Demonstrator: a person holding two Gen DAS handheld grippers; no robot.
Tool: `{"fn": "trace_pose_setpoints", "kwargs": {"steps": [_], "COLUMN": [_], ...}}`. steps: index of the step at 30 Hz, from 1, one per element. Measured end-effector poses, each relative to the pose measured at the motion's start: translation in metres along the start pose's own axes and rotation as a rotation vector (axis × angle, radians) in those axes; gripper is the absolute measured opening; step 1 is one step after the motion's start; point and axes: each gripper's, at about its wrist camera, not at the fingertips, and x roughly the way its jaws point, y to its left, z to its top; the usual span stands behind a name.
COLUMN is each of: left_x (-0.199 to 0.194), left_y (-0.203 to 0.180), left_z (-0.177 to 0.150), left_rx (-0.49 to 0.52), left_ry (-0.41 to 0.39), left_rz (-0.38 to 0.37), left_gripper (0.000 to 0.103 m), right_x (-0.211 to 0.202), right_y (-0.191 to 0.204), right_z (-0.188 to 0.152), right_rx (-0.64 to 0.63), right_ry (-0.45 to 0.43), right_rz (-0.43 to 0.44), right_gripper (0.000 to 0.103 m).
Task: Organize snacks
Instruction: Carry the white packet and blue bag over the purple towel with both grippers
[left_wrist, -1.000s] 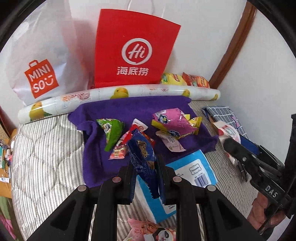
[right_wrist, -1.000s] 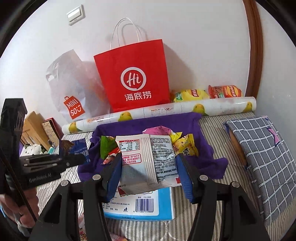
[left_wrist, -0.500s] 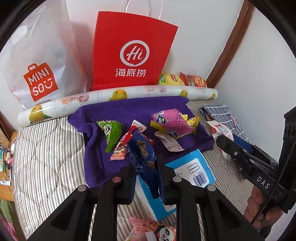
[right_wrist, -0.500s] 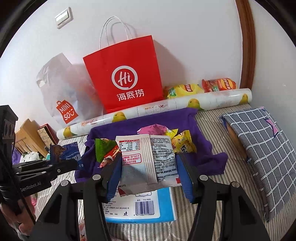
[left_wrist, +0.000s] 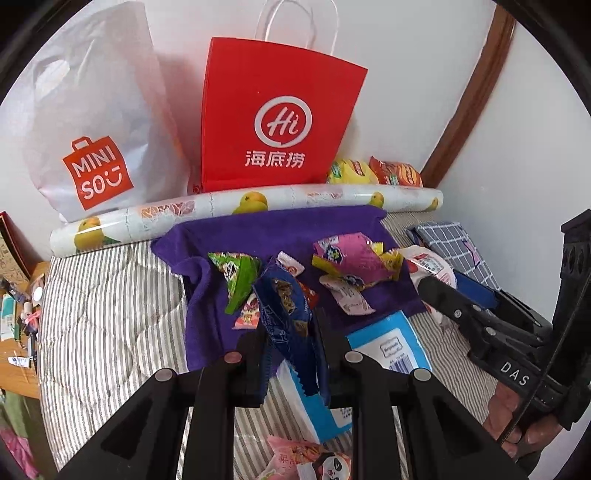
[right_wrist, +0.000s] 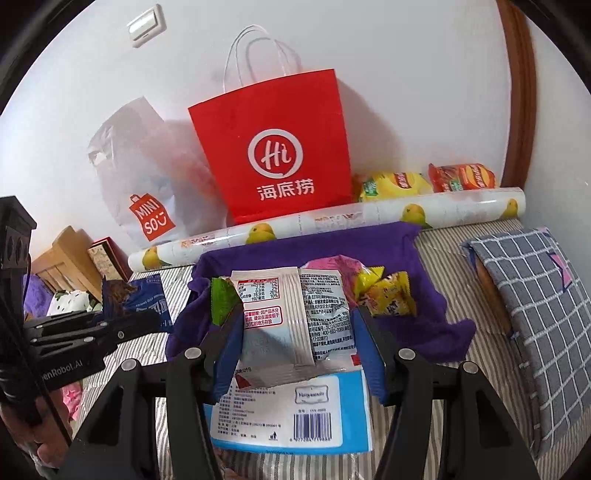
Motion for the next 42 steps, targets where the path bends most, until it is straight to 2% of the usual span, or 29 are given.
{"fn": "trace_pose_setpoints", "kwargs": {"steps": [12, 17, 29, 36, 42], "left_x": [0.019, 0.037, 0.075, 0.083, 0.085], "left_y": [0.003, 0.014, 0.038, 0.039, 0.039], "left_z": [0.046, 0.052, 0.051, 0.049, 0.048], "left_rx": [0.030, 0.020, -0.022, -0.030, -0.031], "left_ry": [-0.004, 0.010, 0.075, 0.091, 0.103], "left_rz": [0.012, 0.009, -0.014, -0.030, -0.053], "left_gripper": [0.019, 0.019, 0.019, 0.019, 0.019], "right_x": [0.018, 0.037, 0.079, 0.089, 0.097], "right_y": [-0.002, -0.003, -0.002, -0.010, 0.004], "right_z": [0.036, 0.043, 0.023, 0.013, 0.006], "right_rx": [-0.037, -0.044, -0.058, -0.038, -0.090], "right_ry": [-0.024, -0.026, 0.041, 0.067, 0.097], "right_rz": [0.053, 0.049, 0.102, 0.117, 0.138], "right_gripper": [0.057, 0.057, 0.057, 0.057, 0.057]}}
